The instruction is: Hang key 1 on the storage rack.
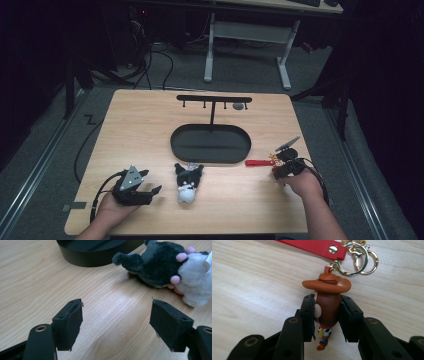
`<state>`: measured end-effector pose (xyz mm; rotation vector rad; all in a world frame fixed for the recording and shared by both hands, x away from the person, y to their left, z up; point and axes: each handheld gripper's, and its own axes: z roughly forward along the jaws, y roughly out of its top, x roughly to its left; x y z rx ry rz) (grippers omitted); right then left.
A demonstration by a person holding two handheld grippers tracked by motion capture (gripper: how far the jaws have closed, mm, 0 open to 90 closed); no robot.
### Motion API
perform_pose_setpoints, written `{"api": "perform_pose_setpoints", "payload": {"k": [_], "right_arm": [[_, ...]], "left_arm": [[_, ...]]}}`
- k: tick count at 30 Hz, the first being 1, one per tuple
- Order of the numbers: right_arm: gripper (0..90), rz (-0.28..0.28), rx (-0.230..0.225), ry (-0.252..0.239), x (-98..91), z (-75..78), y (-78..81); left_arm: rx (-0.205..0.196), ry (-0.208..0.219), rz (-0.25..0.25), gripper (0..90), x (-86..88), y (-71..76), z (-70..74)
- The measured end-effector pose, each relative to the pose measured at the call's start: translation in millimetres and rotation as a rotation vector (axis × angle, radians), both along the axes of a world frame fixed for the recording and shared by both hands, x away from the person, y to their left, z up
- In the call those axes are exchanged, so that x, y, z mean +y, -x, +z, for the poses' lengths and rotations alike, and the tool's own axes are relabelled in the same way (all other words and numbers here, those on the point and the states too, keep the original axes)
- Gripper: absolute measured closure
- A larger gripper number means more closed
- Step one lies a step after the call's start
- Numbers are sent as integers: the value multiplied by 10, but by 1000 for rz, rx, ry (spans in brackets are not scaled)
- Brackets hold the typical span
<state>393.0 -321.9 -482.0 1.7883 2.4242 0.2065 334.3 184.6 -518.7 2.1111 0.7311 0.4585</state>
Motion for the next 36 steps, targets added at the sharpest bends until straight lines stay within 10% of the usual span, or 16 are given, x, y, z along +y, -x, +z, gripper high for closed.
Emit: {"api": "perform_pose_setpoints", "payload": {"k": [36], "right_arm": [[668,107,20,-59,465,1408,232]], "left_arm": [[-12,28,-17,265,11,35,37]]}}
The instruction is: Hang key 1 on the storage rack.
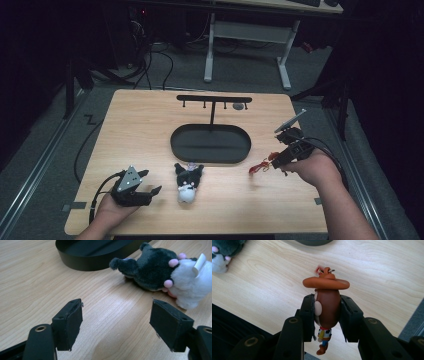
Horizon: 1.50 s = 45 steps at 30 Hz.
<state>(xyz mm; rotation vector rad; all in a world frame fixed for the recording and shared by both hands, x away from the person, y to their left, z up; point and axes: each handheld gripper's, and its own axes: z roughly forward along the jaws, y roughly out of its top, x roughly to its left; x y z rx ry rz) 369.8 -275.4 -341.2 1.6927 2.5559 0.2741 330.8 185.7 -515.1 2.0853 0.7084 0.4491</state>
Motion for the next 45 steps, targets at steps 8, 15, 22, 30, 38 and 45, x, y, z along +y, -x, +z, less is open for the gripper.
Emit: {"api": "perform_pose_setpoints", "payload": {"k": [8,15,22,30,38,45], "right_arm": [[669,-3,-21,8,28,145,-39],[669,6,-39,4,79,212,-133],[669,7,-49,-6,170,270,-265],[669,16,-75,-7,268,331,-447],[669,5,-97,-6,309,378,-654],[669,-14,-109,-10,320,403,-780]], "left_arm": [[0,1,-4,264,-18,1,-2],[5,-1,-3,263,-17,6,-6],[1,-3,0,263,-6,2,-1],[0,-5,-4,263,10,3,1],[0,-3,-6,263,14,-1,-4],[0,2,-5,263,10,-15,-2]]}}
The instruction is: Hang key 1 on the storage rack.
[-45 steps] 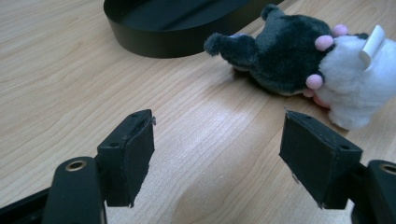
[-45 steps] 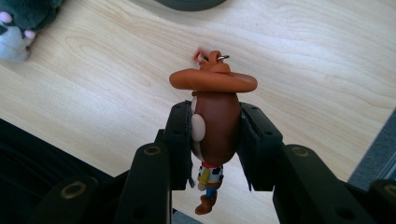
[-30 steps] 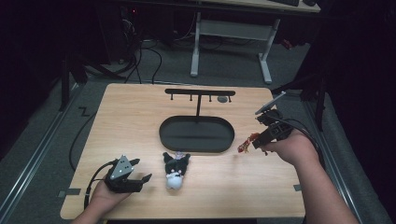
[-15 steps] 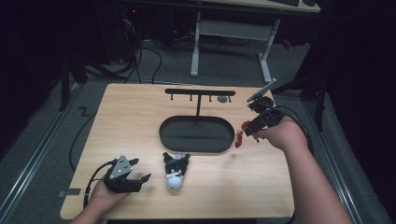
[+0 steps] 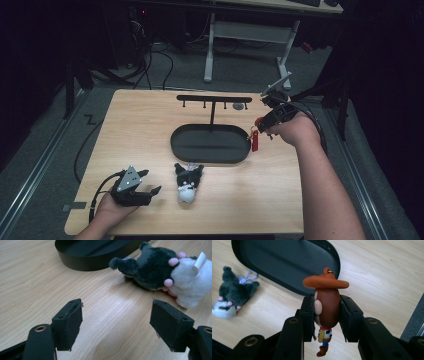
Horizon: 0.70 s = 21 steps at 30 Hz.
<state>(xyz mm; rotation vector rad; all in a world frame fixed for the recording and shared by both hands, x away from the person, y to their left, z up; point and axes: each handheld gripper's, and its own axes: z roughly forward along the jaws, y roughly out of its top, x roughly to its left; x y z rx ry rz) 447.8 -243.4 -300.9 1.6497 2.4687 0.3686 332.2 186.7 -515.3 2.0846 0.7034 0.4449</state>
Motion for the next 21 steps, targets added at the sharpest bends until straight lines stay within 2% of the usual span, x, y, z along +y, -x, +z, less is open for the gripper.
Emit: {"api": "perform_pose_setpoints", "payload": {"k": [16,21], "right_arm": [[669,-1,-26,-11,89,98,-189],[669,0,-33,-10,111,107,-243]], "left_arm": [[-6,-21,-18,263,-26,15,-2],[-9,-9,-1,263,26,30,3]]}}
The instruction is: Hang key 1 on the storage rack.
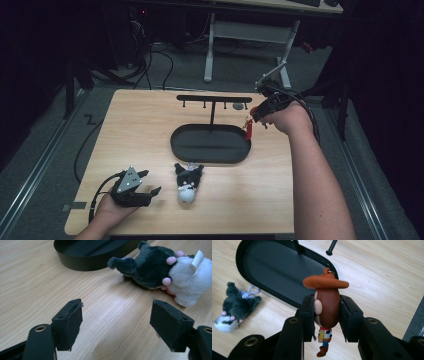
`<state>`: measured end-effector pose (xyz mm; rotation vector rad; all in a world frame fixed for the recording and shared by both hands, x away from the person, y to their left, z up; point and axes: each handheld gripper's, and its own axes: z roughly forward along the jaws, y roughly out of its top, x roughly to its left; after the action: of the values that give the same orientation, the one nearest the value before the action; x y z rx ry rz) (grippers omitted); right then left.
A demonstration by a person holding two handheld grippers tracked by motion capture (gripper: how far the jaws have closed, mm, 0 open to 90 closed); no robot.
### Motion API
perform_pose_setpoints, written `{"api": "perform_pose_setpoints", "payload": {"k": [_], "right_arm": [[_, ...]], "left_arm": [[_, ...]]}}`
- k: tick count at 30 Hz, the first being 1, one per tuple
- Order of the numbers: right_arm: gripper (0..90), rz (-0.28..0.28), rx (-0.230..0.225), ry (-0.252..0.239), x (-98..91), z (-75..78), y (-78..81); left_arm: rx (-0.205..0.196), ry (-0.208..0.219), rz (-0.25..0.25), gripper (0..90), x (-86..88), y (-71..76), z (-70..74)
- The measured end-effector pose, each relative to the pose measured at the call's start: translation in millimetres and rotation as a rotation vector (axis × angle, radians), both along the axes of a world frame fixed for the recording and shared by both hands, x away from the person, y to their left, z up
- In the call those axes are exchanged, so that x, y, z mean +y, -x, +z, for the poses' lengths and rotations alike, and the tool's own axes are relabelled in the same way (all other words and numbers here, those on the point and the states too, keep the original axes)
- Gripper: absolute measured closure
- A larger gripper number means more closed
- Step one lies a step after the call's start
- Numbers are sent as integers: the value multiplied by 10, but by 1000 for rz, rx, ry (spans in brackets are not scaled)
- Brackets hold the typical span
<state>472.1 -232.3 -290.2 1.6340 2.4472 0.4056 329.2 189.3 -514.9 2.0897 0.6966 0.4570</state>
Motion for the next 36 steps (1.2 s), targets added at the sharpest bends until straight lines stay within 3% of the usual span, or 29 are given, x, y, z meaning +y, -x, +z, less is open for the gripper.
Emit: {"api": "perform_pose_setpoints", "payload": {"k": [14,25,34,36], "right_arm": [[669,0,-8,-11,44,6,-179],[670,-38,-45,-22,19,72,-299],[669,-64,-22,-34,-66,-50,-309],[669,-36,-22,-43,-13,-45,-297]], "left_arm": [[9,3,13,263,40,8,-8],[11,8,11,263,39,-7,-8],[16,3,9,263,35,-6,-15],[18,3,10,263,31,-7,-17]]}}
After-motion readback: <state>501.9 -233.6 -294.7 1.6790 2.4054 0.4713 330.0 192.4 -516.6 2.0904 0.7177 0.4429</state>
